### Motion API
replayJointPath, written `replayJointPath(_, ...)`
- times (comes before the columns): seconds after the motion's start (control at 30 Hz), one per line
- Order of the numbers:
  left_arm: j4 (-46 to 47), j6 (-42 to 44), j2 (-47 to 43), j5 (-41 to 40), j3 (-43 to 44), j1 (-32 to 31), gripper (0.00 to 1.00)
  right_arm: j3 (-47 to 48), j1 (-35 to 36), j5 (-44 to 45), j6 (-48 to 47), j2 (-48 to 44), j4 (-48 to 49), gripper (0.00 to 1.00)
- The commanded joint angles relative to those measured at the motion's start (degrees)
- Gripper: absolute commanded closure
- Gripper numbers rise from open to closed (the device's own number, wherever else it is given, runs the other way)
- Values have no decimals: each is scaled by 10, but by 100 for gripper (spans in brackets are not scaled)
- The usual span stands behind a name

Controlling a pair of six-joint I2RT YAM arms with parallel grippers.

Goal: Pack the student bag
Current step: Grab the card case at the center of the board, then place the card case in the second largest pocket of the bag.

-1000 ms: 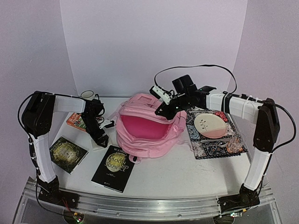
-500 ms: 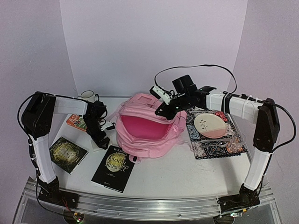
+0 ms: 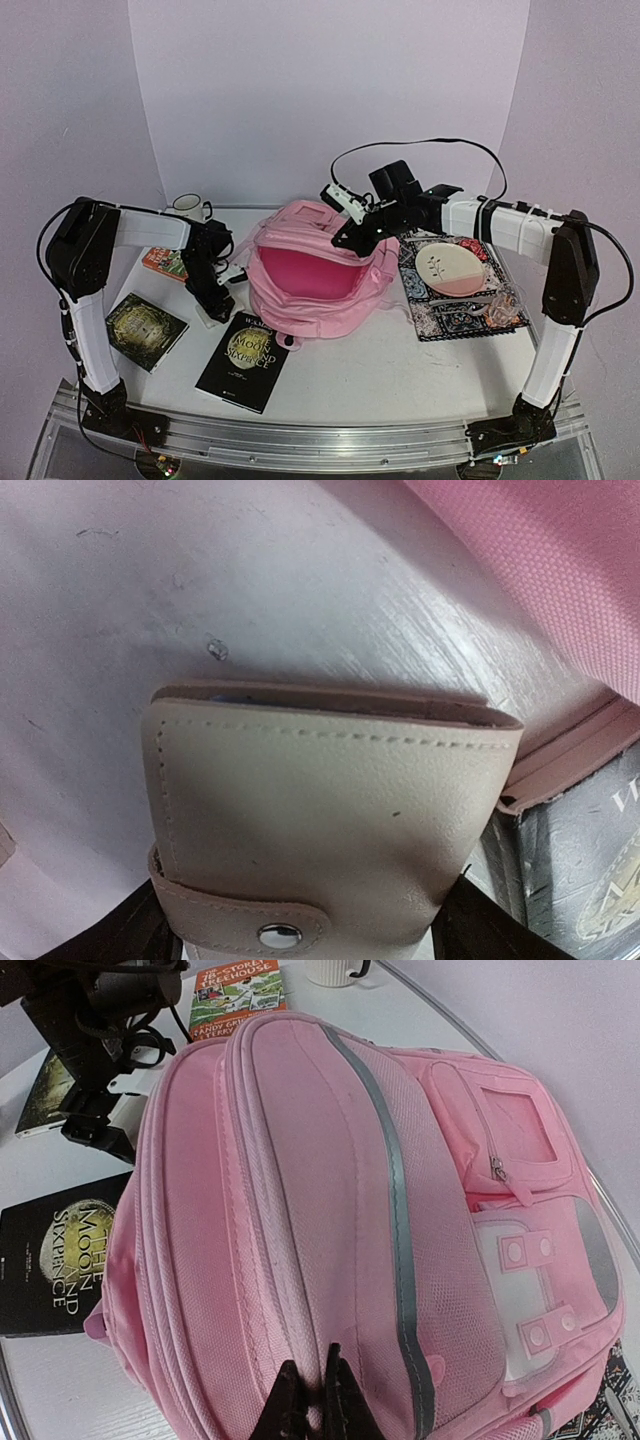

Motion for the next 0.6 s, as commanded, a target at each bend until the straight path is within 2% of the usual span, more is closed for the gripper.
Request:
replayJointPath(0.0,-32,-24,-31,26,3,0,19,9,-1,-22,6,-31,43,100)
replayJointPath(0.37,-17,-90,-123,23,-7,1,29,15,-1,-24,13,-31,43,100)
replayJointPath(0.57,6,-170,-187,36,-2,-5,30,23,-1,-23,24,-30,43,100)
